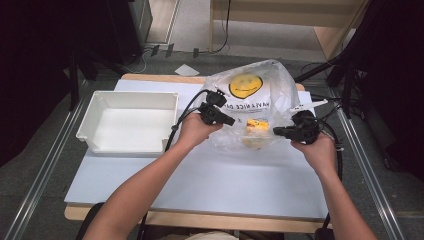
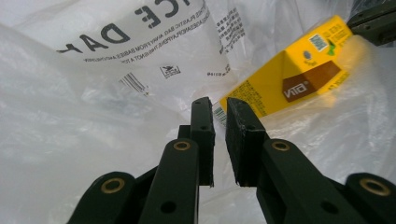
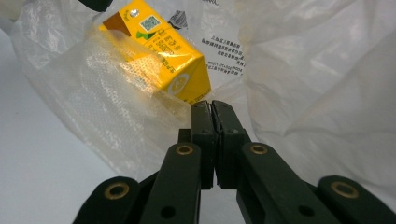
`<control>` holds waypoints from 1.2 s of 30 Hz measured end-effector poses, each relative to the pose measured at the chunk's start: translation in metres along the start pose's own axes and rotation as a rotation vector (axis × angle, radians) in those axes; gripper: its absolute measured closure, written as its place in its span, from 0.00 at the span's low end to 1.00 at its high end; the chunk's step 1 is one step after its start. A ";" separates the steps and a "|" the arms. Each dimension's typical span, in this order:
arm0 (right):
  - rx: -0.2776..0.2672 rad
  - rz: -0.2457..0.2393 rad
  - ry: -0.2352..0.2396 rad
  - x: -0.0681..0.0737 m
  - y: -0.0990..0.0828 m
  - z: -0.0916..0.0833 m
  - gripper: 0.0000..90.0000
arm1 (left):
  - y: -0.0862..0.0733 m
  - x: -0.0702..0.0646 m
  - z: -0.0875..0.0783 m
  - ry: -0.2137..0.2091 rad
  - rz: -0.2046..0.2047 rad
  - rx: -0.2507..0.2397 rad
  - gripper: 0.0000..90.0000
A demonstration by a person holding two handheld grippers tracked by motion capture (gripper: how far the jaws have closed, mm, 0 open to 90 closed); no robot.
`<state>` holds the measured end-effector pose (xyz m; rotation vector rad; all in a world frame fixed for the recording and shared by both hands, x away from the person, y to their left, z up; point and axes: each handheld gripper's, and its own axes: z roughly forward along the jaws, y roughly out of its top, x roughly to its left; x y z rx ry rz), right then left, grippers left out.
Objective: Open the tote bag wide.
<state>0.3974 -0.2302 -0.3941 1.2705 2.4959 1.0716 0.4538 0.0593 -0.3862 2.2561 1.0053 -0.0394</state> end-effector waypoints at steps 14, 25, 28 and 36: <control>0.011 0.058 0.003 -0.010 -0.019 0.018 0.99 | -0.011 0.013 0.022 0.010 -0.028 0.043 0.91; 0.032 0.118 -0.019 -0.023 -0.037 0.035 0.99 | -0.016 0.024 0.039 0.029 -0.057 0.047 0.91; 0.023 0.126 -0.024 -0.028 -0.042 0.038 0.99 | -0.016 0.028 0.042 0.041 -0.069 0.038 0.92; 0.017 0.163 -0.053 -0.041 -0.053 0.047 1.00 | -0.015 0.046 0.050 0.076 -0.075 0.023 0.93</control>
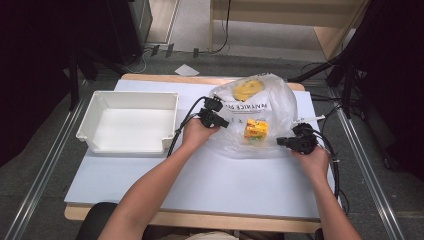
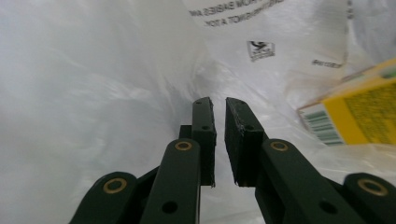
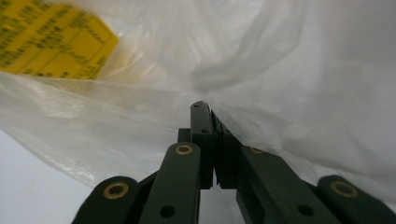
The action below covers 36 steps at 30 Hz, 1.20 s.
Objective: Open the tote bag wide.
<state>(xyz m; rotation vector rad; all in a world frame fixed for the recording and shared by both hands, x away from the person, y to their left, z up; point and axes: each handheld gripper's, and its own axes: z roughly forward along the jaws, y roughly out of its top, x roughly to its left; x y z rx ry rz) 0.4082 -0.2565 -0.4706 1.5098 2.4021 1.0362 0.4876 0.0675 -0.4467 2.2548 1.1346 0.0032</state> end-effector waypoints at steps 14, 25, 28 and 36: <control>-0.077 -0.003 -0.095 -0.019 -0.004 0.001 1.00 | 0.009 0.036 0.003 0.061 0.069 -0.056 0.94; -0.106 0.070 -0.130 -0.045 -0.010 -0.009 1.00 | 0.011 0.043 0.002 0.095 -0.109 -0.089 0.95; -0.107 0.082 -0.141 -0.050 -0.010 -0.011 1.00 | 0.010 0.048 0.003 0.095 -0.116 -0.089 0.95; -0.108 0.086 -0.169 -0.057 -0.011 -0.014 1.00 | 0.009 0.054 0.001 0.119 -0.133 -0.089 0.96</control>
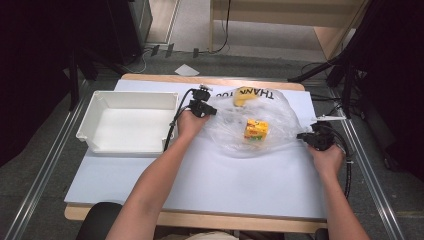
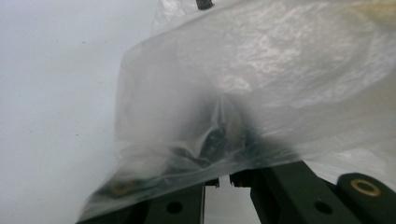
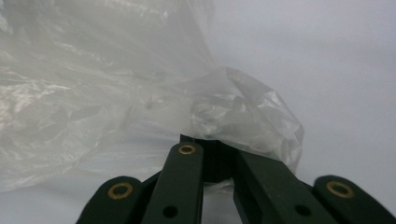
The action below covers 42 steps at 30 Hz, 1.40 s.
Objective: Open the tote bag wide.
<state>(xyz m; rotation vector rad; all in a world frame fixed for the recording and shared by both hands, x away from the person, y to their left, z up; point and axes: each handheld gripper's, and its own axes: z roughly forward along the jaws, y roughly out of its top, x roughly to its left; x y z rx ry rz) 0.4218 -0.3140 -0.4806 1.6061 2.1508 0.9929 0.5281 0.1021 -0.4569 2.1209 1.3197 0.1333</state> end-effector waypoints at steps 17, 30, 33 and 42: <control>-0.036 -0.034 0.077 0.014 0.006 -0.026 0.99 | 0.005 -0.020 -0.030 -0.066 0.080 -0.056 0.96; -0.091 -0.158 0.166 0.052 0.021 -0.075 0.89 | 0.008 -0.056 -0.066 -0.129 0.195 -0.089 0.96; -0.111 -0.199 0.183 0.062 0.026 -0.086 0.88 | 0.008 -0.063 -0.073 -0.139 0.207 -0.096 0.96; -0.162 -0.275 0.224 0.097 0.051 -0.123 0.90 | 0.018 -0.073 -0.096 -0.161 0.223 -0.128 0.97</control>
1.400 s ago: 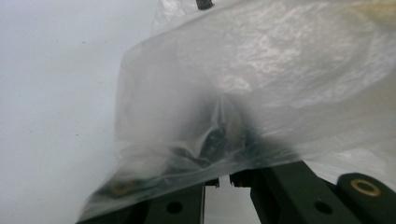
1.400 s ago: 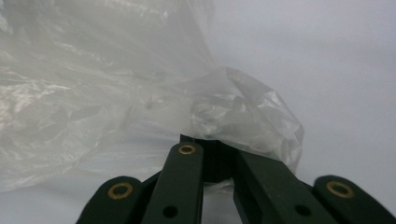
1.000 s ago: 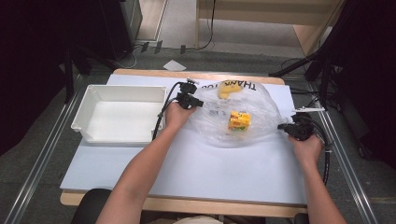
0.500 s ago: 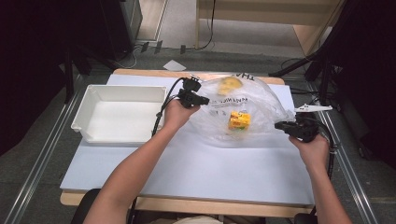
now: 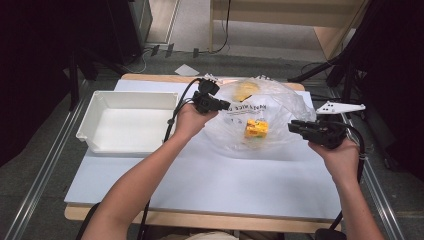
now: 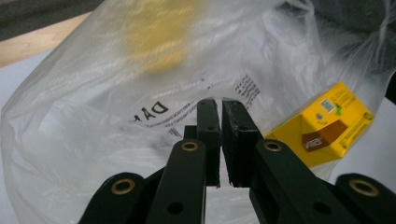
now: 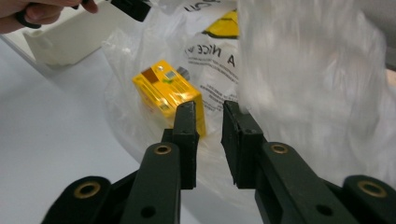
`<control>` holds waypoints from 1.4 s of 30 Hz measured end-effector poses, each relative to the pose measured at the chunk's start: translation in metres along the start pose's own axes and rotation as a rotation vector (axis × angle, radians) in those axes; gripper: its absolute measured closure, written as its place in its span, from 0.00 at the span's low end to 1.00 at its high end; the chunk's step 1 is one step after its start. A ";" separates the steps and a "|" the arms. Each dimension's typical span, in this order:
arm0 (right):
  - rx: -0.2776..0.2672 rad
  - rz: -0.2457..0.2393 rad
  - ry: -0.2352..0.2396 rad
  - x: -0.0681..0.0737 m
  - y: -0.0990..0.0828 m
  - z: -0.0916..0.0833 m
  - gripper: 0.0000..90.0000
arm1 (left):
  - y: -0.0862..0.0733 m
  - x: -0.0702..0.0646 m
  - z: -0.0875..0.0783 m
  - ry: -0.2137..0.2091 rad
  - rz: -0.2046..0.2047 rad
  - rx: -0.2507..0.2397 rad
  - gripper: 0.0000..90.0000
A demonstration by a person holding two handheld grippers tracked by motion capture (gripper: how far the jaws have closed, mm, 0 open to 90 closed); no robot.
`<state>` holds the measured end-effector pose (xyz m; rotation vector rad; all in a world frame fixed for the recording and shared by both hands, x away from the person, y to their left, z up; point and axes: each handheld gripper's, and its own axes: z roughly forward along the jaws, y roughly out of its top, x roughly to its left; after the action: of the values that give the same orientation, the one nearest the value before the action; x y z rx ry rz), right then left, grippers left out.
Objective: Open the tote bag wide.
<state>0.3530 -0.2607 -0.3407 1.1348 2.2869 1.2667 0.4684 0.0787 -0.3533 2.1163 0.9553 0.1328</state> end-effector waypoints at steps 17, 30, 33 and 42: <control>-0.043 -0.092 -0.094 -0.018 0.104 0.051 0.99 | 0.058 0.013 0.012 0.093 -0.014 -0.042 1.00; 0.047 -0.028 -0.118 -0.057 0.077 0.132 0.99 | 0.042 0.050 0.065 0.142 -0.104 -0.004 1.00; 0.070 0.018 -0.133 -0.071 0.056 0.144 0.99 | 0.034 0.054 0.075 0.143 -0.112 0.016 1.00; 0.127 0.056 -0.158 -0.094 0.020 0.164 1.00 | 0.015 0.061 0.097 0.148 -0.111 0.062 1.00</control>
<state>0.5180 -0.2301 -0.4290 1.3015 2.2582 1.0229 0.5586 0.0532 -0.4216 2.1274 1.1755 0.2081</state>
